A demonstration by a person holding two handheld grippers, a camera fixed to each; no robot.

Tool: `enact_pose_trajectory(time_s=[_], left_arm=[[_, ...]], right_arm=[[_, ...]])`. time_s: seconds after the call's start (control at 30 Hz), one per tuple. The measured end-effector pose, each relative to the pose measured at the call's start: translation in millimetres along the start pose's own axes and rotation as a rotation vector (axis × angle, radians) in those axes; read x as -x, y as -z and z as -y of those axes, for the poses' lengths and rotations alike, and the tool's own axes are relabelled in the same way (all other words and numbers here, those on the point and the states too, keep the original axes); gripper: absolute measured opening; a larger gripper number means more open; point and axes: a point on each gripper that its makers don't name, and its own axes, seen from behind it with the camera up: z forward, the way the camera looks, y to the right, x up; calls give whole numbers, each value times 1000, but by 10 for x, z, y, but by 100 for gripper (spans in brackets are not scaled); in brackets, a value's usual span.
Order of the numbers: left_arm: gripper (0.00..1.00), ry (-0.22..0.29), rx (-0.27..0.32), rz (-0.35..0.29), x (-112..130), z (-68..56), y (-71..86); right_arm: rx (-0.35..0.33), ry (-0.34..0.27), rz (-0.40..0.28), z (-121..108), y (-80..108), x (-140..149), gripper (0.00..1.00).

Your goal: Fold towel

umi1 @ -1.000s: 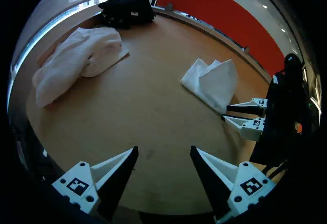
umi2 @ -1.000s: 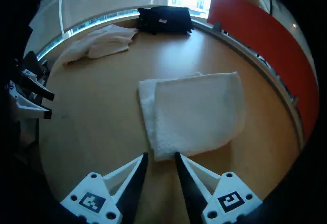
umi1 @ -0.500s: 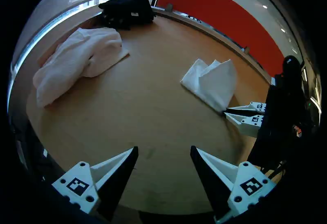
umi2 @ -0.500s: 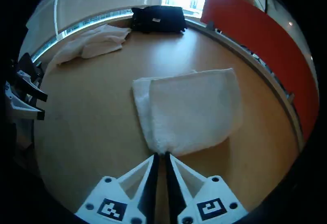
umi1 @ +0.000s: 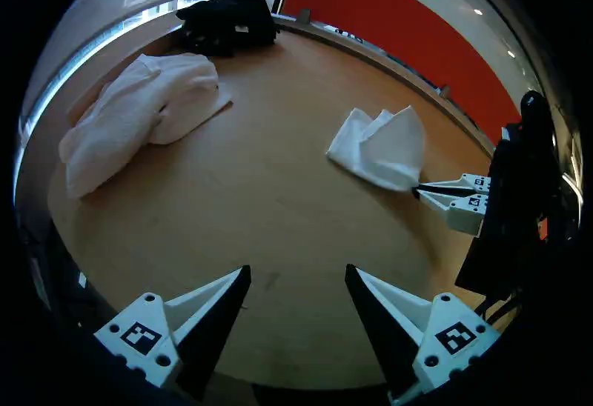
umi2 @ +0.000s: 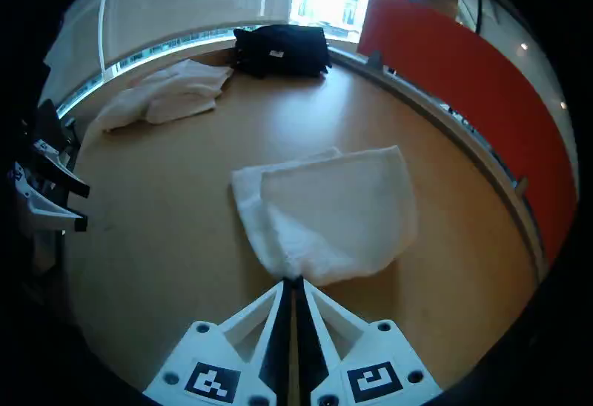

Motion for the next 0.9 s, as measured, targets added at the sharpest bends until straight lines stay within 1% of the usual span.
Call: enact_pose_trajectory(time_s=[0.27,0.6,0.77,0.9], left_arm=[[94,-27,19,-14,-112,-103,5],[94,-66,43,-32,-254,-234,23],[94,-84,52,-35,-290,-297,34],[94,-101,62,-37,-317,-361,38]], right_arm=[[10,42,-75,-222,274,-464,3],[51,82,-138,-678,639,-973,3],[55,87,-167,-837,874,-1155,3],[63,87,-175,-961,1048,-1209,3]])
